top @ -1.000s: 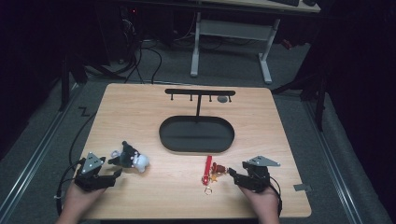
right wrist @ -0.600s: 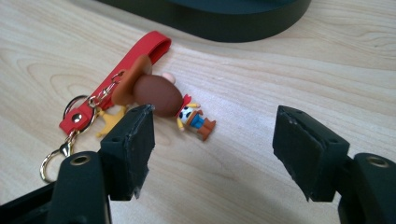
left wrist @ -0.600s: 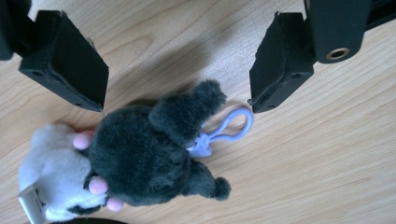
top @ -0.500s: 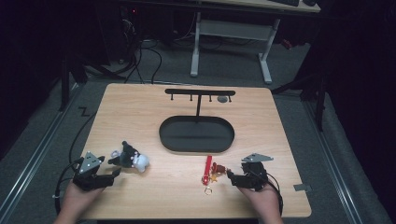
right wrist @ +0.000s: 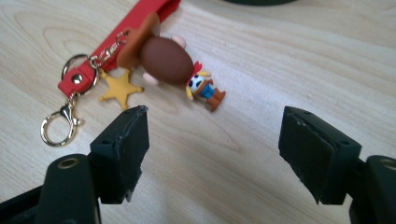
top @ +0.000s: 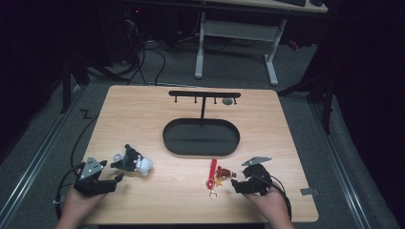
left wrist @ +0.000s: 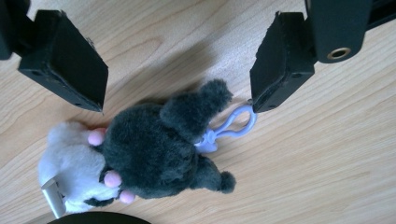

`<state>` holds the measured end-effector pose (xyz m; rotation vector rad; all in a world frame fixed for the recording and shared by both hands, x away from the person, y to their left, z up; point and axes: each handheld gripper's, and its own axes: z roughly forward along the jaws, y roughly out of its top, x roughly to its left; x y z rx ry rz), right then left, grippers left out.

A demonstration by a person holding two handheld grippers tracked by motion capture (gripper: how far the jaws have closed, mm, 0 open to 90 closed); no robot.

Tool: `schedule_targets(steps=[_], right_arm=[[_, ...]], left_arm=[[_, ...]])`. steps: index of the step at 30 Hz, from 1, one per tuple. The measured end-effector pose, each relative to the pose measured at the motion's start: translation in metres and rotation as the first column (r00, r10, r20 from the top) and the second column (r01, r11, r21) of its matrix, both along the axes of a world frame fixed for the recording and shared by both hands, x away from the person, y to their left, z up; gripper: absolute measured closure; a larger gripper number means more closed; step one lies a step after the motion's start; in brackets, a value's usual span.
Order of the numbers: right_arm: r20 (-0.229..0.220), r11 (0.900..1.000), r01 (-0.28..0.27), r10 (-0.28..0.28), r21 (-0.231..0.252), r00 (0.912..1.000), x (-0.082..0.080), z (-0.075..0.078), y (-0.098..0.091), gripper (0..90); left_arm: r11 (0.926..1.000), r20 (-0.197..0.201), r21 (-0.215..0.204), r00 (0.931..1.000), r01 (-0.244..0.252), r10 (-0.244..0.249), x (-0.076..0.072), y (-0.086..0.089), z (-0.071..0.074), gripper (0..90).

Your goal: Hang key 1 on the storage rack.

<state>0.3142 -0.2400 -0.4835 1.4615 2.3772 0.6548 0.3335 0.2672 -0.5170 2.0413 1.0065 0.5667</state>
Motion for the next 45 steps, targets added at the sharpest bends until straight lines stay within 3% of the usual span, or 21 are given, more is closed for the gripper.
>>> schedule_targets(steps=[8,17,25,28,32,33,34,38,45], right_arm=[[-0.087,0.9994,-0.017,0.014,-0.03,0.9961,0.006,0.004,0.001,25.3],[-0.162,0.9909,-0.076,0.057,-0.112,0.9852,0.016,0.009,0.008,24.1],[-0.186,0.9789,-0.133,0.103,-0.156,0.9771,0.025,0.008,0.018,24.3],[-0.201,0.979,-0.131,0.098,-0.156,0.9746,0.026,0.008,0.022,24.8],[-0.202,0.9697,-0.177,0.142,-0.168,0.9689,0.032,0.006,0.027,26.1],[-0.216,0.9723,-0.159,0.121,-0.171,0.9689,0.032,0.006,0.03,26.6],[-0.21,0.9659,-0.19,0.151,-0.176,0.9658,0.034,0.005,0.031,27.3],[-0.222,0.9653,-0.198,0.158,-0.17,0.9622,0.04,0.004,0.037,30.6],[-0.228,0.9561,-0.242,0.202,-0.165,0.9524,0.054,0.001,0.044,32.0]], left_arm=[[0.9999,-0.003,0.009,0.9999,0.014,-0.014,0.002,-0.002,-0.001,19.8],[0.9997,-0.015,0.015,0.9997,0.021,-0.021,0.001,0.001,-0.002,19.9],[0.9994,-0.017,0.022,0.9996,0.025,-0.025,0.001,0.001,-0.002,20.0],[0.9996,-0.018,0.017,0.9996,0.024,-0.024,0.0,0.002,-0.003,20.0],[0.9996,-0.021,0.017,0.9995,0.023,-0.023,0.0,0.003,-0.003,20.1],[0.9996,-0.021,0.018,0.9995,0.023,-0.023,0.0,0.003,-0.003,20.2],[0.9995,-0.022,0.021,0.9995,0.024,-0.024,-0.001,0.003,-0.003,20.3],[0.9992,-0.026,0.027,0.9993,0.029,-0.029,-0.001,0.001,-0.004,20.5],[0.9988,-0.035,0.035,0.9988,0.035,-0.034,0.0,0.0,-0.005,20.7]])
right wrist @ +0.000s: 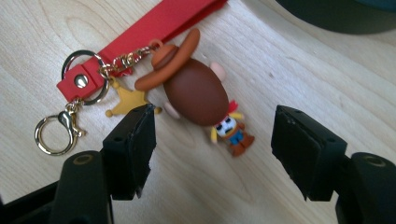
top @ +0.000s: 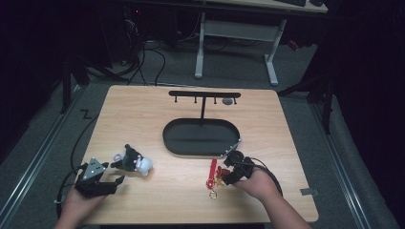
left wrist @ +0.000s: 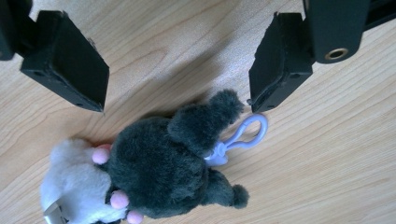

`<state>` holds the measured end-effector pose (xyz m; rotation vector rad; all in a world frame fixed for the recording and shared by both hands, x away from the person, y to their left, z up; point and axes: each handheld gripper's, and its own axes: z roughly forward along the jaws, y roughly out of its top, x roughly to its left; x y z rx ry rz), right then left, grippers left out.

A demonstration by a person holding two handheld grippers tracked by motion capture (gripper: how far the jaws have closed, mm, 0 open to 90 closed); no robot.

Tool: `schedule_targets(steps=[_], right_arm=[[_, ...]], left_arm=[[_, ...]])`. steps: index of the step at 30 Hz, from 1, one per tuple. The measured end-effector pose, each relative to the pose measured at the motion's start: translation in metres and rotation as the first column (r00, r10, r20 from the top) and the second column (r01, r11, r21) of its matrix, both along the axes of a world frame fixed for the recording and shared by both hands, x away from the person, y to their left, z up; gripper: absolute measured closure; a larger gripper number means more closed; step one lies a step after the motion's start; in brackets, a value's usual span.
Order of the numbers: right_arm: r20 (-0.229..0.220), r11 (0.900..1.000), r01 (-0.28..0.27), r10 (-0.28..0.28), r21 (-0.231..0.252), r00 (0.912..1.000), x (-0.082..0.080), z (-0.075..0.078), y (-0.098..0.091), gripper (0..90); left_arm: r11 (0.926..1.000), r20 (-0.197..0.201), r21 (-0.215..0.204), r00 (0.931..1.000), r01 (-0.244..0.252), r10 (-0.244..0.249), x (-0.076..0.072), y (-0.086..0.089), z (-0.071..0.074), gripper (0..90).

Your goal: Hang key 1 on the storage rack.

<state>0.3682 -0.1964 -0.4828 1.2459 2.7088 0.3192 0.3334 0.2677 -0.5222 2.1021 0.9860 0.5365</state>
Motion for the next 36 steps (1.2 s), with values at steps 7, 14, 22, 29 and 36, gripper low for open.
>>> schedule_targets(steps=[7,14,22,29,36], right_arm=[[-0.024,0.9994,-0.033,0.033,-0.008,0.9992,0.006,-0.008,0.008,33.3],[-0.032,0.9991,-0.041,0.041,-0.009,0.9986,0.006,-0.01,0.012,41.5],[-0.045,0.9998,-0.021,0.021,0.008,0.9988,0.003,-0.009,0.009,48.7],[-0.03,0.9998,-0.015,0.015,0.011,0.9994,0.004,-0.012,0.012,39.8],[-0.029,0.9996,-0.026,0.026,0.011,0.9992,0.004,-0.01,0.015,54.2]], left_arm=[[1.0,0.0,-0.005,1.0,-0.003,0.003,0.0,0.003,0.0,20.7],[1.0,0.003,-0.006,1.0,-0.002,0.002,-0.001,0.003,0.001,20.9],[1.0,-0.001,-0.004,1.0,0.004,-0.004,-0.001,0.002,0.0,21.0],[1.0,-0.004,-0.002,0.9999,0.009,-0.009,-0.001,0.001,0.0,21.0],[1.0,-0.004,-0.004,1.0,0.006,-0.006,-0.001,0.002,0.0,21.0]])
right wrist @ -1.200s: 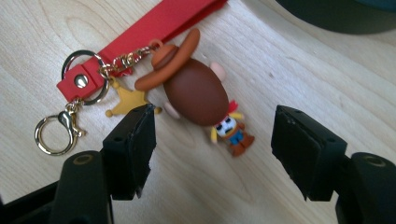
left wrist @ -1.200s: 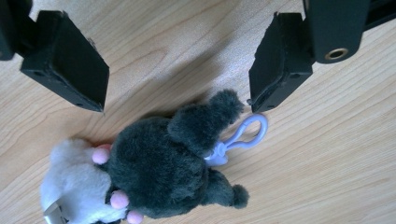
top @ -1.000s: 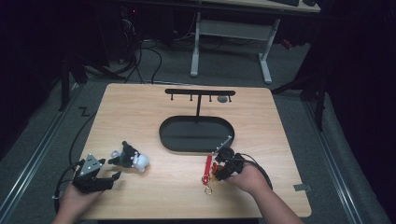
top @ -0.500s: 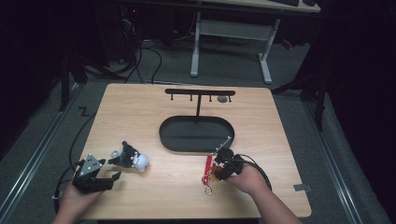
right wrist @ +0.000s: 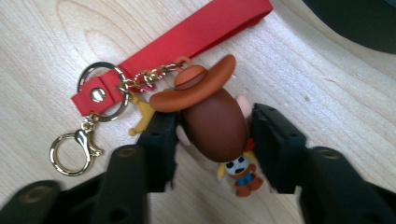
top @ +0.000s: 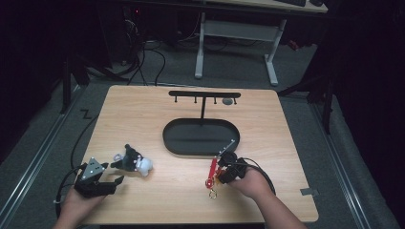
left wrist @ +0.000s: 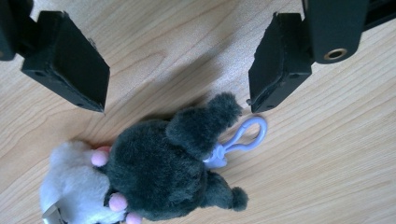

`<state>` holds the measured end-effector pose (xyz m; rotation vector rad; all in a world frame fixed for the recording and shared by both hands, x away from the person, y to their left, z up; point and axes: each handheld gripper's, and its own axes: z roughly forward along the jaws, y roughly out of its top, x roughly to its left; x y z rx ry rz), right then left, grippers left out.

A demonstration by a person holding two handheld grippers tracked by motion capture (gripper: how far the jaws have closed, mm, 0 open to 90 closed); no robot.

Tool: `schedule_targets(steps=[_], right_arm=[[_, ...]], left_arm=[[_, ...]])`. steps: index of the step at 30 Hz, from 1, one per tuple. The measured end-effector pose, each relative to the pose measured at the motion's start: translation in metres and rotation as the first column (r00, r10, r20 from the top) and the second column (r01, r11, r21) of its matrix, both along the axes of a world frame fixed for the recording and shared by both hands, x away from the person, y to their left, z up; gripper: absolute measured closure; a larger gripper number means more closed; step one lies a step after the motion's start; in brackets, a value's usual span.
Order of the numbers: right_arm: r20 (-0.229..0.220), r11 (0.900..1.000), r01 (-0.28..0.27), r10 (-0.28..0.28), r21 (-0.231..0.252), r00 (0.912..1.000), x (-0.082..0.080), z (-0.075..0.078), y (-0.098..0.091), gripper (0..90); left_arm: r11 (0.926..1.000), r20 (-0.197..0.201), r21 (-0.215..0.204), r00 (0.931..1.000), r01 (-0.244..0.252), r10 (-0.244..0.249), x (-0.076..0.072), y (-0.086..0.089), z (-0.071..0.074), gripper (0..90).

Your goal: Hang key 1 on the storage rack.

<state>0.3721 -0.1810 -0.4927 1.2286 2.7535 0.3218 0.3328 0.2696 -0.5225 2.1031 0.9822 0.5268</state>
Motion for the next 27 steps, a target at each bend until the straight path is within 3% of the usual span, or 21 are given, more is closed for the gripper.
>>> schedule_targets(steps=[5,11,18,19,23,27], right_arm=[[0.0,0.9997,-0.001,0.001,-0.024,1.0,-0.002,0.002,0.004,57.3],[-0.022,0.9989,0.042,-0.043,-0.022,0.9988,-0.005,0.009,0.002,57.6],[-0.021,0.9965,0.084,-0.084,-0.005,0.9962,-0.01,0.022,-0.009,57.6],[-0.022,0.9939,0.11,-0.11,-0.003,0.9937,-0.012,0.027,-0.012,57.6],[-0.005,0.995,0.099,-0.099,0.011,0.995,-0.013,0.035,-0.018,57.7],[-0.012,0.99,0.139,-0.139,0.025,0.9903,-0.015,0.045,-0.025,57.7]], left_arm=[[1.0,0.001,0.0,1.0,-0.001,0.001,-0.001,0.0,0.0,21.0],[1.0,-0.002,0.001,1.0,-0.001,0.001,-0.001,0.0,0.0,21.1],[1.0,-0.003,0.004,1.0,0.0,0.0,-0.001,-0.001,0.0,21.1],[1.0,-0.003,0.005,1.0,0.0,0.0,-0.001,-0.001,-0.001,21.1],[1.0,-0.005,0.003,1.0,0.0,0.0,-0.001,-0.001,-0.001,21.1],[1.0,-0.006,0.003,1.0,0.0,0.0,0.0,-0.001,-0.001,21.1]])
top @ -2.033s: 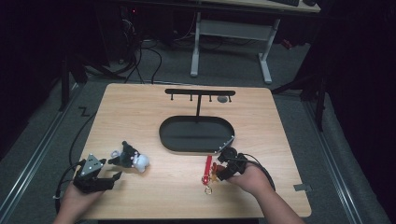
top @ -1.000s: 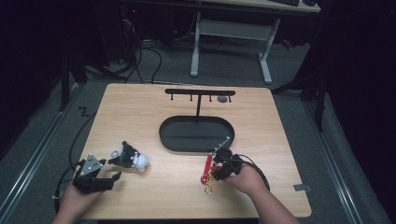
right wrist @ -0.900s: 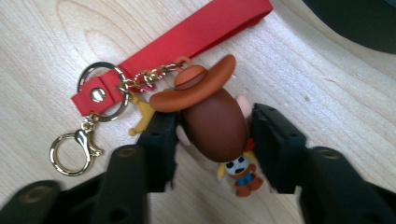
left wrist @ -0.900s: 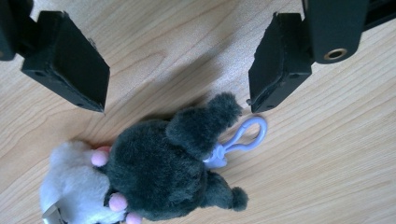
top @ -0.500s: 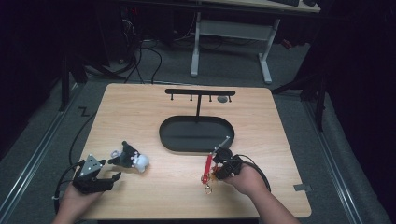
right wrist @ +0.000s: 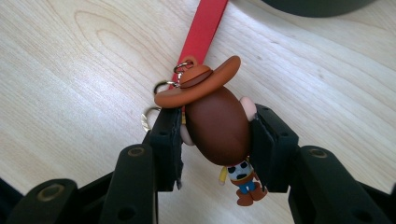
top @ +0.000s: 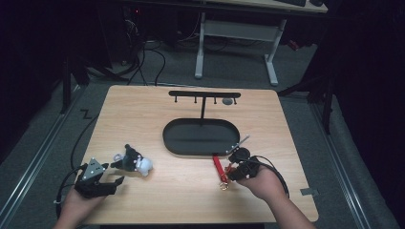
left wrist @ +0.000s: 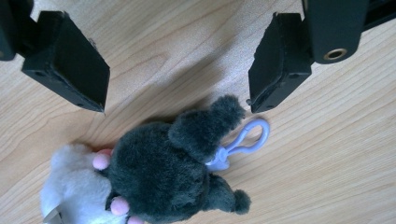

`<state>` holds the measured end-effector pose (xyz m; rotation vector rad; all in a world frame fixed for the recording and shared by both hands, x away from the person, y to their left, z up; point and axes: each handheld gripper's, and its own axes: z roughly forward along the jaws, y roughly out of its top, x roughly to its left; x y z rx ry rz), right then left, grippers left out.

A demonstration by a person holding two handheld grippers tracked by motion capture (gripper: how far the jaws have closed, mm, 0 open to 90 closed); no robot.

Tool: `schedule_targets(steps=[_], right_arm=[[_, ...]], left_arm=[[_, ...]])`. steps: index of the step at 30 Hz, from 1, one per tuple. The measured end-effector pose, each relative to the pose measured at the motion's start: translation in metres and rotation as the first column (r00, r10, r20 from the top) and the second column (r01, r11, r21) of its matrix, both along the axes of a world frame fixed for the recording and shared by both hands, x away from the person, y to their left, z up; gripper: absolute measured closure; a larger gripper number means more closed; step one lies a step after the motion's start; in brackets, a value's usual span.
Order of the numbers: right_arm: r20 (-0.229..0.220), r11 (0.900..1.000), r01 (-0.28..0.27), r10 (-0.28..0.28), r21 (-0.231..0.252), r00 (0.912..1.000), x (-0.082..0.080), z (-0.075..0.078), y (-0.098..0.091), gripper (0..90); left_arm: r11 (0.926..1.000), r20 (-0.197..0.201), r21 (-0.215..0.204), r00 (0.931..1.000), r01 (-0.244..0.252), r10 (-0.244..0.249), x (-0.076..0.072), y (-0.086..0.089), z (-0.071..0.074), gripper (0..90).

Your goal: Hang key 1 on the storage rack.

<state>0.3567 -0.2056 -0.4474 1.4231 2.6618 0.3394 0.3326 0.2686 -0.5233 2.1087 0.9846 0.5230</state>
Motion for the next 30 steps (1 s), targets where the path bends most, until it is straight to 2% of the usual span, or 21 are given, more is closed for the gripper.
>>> schedule_targets(steps=[12,14,28,30], right_arm=[[0.006,0.997,0.078,-0.078,-0.005,0.997,-0.005,0.024,-0.022,57.8],[0.02,0.9966,0.081,-0.081,-0.012,0.9965,-0.006,0.032,-0.027,57.8],[0.062,0.9923,0.123,-0.122,-0.01,0.9906,-0.005,0.072,-0.037,57.8],[0.069,0.9917,0.128,-0.128,-0.008,0.9894,-0.005,0.074,-0.037,57.8]], left_arm=[[1.0,0.001,0.0,1.0,0.005,-0.005,0.002,-0.002,0.0,21.2],[1.0,0.001,-0.002,1.0,0.006,-0.006,0.002,-0.002,0.0,21.1],[1.0,0.001,-0.001,1.0,0.007,-0.007,0.001,-0.001,0.001,21.1],[1.0,0.002,-0.003,1.0,0.006,-0.006,0.001,-0.001,0.001,21.2]])
